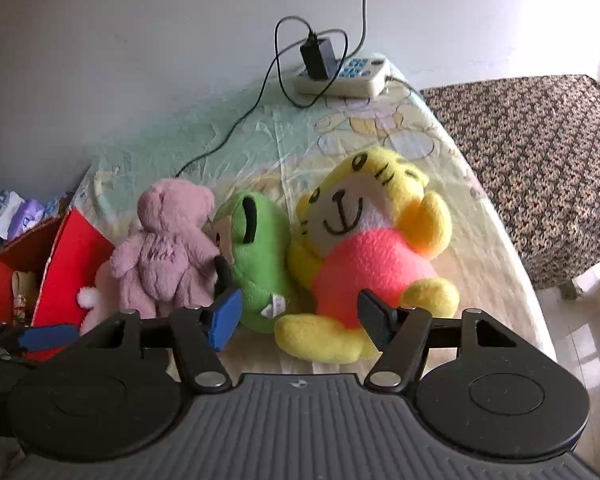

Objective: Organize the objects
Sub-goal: 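Reach the right gripper toward the yellow-and-pink tiger plush, then grasp the yellow-and-pink tiger plush with the right gripper and lift it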

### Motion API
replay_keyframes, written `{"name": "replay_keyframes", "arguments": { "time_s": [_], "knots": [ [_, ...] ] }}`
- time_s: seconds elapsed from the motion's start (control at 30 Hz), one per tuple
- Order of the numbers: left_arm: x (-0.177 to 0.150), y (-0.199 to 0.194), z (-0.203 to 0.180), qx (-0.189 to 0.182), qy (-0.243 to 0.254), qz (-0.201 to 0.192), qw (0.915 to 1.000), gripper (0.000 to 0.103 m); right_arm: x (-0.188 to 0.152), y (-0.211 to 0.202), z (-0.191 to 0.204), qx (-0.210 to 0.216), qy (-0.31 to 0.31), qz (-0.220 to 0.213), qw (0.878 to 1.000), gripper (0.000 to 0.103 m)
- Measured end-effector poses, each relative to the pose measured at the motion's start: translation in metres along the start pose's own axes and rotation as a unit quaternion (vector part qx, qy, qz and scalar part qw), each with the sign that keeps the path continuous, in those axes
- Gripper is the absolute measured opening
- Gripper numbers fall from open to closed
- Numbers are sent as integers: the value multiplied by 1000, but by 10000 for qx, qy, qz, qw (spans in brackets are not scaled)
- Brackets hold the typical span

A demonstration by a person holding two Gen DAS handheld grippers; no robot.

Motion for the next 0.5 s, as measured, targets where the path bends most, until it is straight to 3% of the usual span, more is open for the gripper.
{"name": "replay_keyframes", "arguments": {
  "time_s": [0.1, 0.23, 0.33, 0.43, 0.5],
  "knots": [
    [10, 1, -12, -601, 81, 8, 9982, 101, 11, -5, -9, 39, 54, -146, 9999, 64],
    [25, -1, -23, -1132, -40, -102, 9935, 101, 24, -5, -26, 60, 174, -258, 9995, 61],
    [38, -4, -33, -1339, -55, -218, 9907, 101, 32, -3, -40, 26, 235, -334, 9992, 59],
    [47, -3, -46, -1193, 236, -397, 9918, 101, 38, 3, -58, -86, 346, -374, 9987, 59],
    [47, 4, -54, -1360, 319, -329, 9896, 101, 41, 7, -70, -164, 446, -388, 9981, 59]
  ]
}}
Point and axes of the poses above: each gripper's, at about its wrist camera, not at the fingertips, and y roughly the way its jaws point, z to its left, x to its top, the point moved 7 cm from there along y, roughly the way its jaws point, and after that the axes turned 7 degrees about y, right-handed, at the moved point
